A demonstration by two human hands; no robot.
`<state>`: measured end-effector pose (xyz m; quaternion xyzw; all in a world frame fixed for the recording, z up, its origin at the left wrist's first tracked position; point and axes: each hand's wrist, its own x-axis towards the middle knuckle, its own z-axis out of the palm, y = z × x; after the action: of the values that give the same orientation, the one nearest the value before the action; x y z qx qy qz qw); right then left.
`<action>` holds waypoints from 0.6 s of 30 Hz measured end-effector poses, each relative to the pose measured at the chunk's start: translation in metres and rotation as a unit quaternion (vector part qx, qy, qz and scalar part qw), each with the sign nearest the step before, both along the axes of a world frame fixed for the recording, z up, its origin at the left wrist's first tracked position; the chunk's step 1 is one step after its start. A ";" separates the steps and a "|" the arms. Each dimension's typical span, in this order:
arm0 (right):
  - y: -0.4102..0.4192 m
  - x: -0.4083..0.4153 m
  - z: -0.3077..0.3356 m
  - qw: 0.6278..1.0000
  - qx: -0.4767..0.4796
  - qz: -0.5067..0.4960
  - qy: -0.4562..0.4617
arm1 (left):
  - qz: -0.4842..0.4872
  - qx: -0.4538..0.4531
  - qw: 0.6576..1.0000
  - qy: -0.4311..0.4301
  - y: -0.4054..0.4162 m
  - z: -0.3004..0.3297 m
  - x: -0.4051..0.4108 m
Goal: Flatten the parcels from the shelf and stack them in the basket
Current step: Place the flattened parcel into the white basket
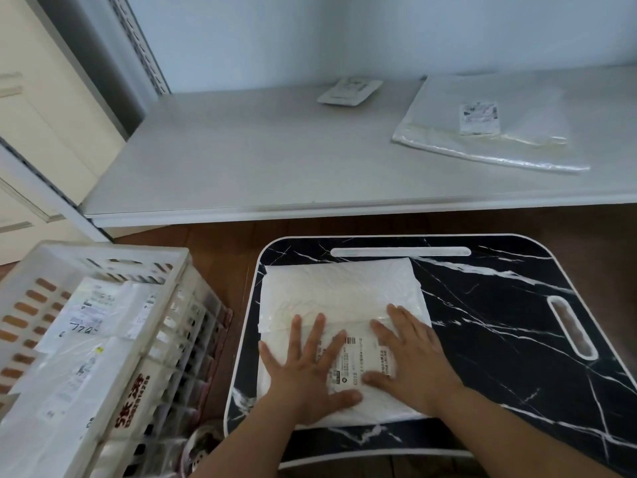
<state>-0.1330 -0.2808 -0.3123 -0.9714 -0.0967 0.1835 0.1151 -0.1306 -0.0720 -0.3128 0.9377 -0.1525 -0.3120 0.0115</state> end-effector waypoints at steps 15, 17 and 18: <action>0.012 0.042 0.046 0.738 0.399 -0.542 0.055 | 0.602 -0.366 0.707 -0.061 0.057 0.038 0.014; 0.017 0.045 0.055 0.735 0.429 -0.523 0.048 | 0.629 -0.412 0.659 0.000 0.069 0.048 0.017; 0.020 0.047 0.061 0.741 0.433 -0.511 0.042 | 0.634 -0.438 0.637 0.029 0.075 0.053 0.019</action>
<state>-0.0863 -0.2608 -0.2514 -0.7121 0.3497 0.0758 0.6040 -0.1114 0.0030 -0.2597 0.6795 0.3609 -0.1519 0.6204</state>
